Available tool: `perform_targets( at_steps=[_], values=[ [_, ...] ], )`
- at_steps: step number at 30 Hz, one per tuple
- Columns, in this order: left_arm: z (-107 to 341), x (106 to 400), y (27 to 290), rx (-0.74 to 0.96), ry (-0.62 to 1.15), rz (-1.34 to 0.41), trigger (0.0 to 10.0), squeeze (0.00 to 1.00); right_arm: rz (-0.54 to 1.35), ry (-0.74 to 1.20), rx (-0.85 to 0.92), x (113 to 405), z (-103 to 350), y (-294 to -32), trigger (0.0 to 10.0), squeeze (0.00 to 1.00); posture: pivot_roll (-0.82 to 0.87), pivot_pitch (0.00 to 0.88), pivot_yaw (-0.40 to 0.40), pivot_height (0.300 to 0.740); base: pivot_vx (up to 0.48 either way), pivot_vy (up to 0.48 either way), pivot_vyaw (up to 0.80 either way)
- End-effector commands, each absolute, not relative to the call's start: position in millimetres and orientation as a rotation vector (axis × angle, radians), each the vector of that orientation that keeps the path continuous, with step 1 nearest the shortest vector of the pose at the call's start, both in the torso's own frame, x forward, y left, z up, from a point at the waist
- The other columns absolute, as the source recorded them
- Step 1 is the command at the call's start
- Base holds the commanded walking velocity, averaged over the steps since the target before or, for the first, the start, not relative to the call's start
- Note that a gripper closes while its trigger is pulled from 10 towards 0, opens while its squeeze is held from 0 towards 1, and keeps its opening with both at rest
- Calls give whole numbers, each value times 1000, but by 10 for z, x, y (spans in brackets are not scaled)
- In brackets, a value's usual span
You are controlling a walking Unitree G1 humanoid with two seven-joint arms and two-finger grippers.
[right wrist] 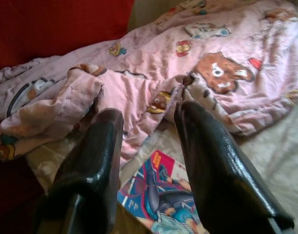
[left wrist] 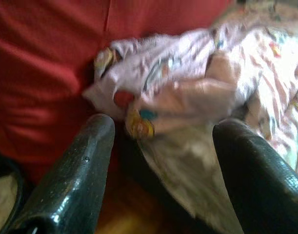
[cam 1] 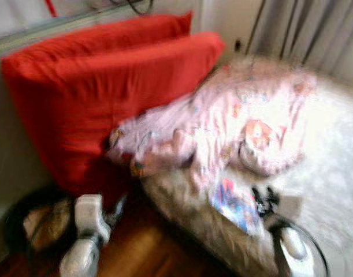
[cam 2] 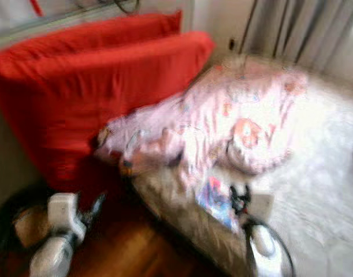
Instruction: Clean up the room
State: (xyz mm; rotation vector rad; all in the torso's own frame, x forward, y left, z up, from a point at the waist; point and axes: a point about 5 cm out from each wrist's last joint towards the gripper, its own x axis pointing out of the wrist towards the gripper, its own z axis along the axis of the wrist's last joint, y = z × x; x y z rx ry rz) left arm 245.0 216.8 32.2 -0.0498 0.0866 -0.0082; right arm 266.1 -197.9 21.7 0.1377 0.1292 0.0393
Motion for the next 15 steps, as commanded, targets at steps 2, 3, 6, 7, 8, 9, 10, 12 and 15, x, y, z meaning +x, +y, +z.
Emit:
perform_targets(
  at_steps=[2,3,6,7,8,9,10,12,15],
  values=[
    [333,2484,2057,-63,84,-36,10000,0,1,152,143,2587,175,-2102,10000,0,102,65,-34,740,360,0,0],
    [341,2486,2046,-64,82,-39,10000,0,2,152,144,2585,175,-2095,10000,0,102,67,-36,740,356,0,0],
    [354,2493,2009,-62,80,-54,10000,0,1,156,142,2582,169,-2082,10000,0,102,68,-37,740,226,0,0],
    [355,2494,2003,-62,80,-56,10000,0,-6,160,146,2581,163,-2083,10000,0,102,68,-37,740,0,0,0],
    [360,2491,1992,-62,79,-59,10000,0,-31,168,161,2577,148,-2099,10000,0,105,71,-39,740,0,0,0],
    [362,2489,1986,-63,78,-61,10000,0,-45,170,170,2575,144,-2111,10000,0,105,71,-39,740,0,0,0],
    [368,2484,1981,-63,76,-63,10000,0,-58,171,177,2571,142,-2123,10000,0,106,71,-38,740,0,0,0],
    [370,2482,1980,-63,76,-65,10000,0,-64,178,178,2569,136,-2132,10000,0,106,72,-37,740,0,0,0],
    [372,2480,1973,-61,77,-69,10000,0,-68,191,181,2571,127,-2136,10000,0,106,73,-36,740,0,0,-183]
  ],
)
